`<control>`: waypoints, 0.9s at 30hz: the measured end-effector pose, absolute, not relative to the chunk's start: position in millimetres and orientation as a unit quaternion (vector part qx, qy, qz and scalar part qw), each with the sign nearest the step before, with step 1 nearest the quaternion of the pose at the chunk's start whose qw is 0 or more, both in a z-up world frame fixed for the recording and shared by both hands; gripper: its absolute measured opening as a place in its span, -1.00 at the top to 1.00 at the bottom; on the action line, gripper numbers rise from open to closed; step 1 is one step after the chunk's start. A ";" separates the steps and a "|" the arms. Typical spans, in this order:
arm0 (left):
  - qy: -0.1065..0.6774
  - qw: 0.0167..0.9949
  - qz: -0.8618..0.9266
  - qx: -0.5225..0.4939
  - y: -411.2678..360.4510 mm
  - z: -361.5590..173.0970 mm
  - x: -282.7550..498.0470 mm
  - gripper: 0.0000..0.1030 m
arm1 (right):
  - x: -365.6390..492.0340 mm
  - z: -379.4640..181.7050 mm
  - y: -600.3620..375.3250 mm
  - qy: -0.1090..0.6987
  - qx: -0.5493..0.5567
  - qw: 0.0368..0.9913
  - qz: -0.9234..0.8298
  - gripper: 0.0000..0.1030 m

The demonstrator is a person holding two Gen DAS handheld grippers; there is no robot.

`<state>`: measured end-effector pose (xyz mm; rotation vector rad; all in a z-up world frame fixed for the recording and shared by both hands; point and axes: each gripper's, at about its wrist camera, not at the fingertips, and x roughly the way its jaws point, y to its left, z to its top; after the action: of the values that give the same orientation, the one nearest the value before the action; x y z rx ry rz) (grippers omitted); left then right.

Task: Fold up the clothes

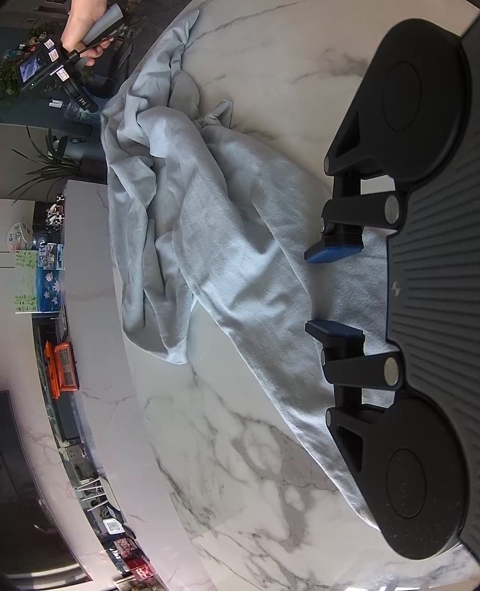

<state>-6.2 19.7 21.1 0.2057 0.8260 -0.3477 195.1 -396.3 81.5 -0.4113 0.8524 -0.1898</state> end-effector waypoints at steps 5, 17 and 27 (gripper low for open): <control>0.380 0.897 -0.190 0.122 12.1 31.0 -19.6 0.22 | 142.2 101.6 -409.9 0.429 -0.181 0.882 -0.065 0.49; 0.385 0.880 -0.193 0.199 3.6 28.0 -58.4 0.12 | -17.5 84.1 -444.5 0.490 -0.174 0.854 0.027 0.49; 0.394 0.870 -0.170 0.242 -2.9 15.9 -58.5 0.12 | -64.1 69.4 -445.8 0.504 -0.188 0.841 0.051 0.49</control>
<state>-58.5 -2.9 15.9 0.5071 0.8232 -0.3565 -64.1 -445.8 69.4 -0.3977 1.0653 0.1078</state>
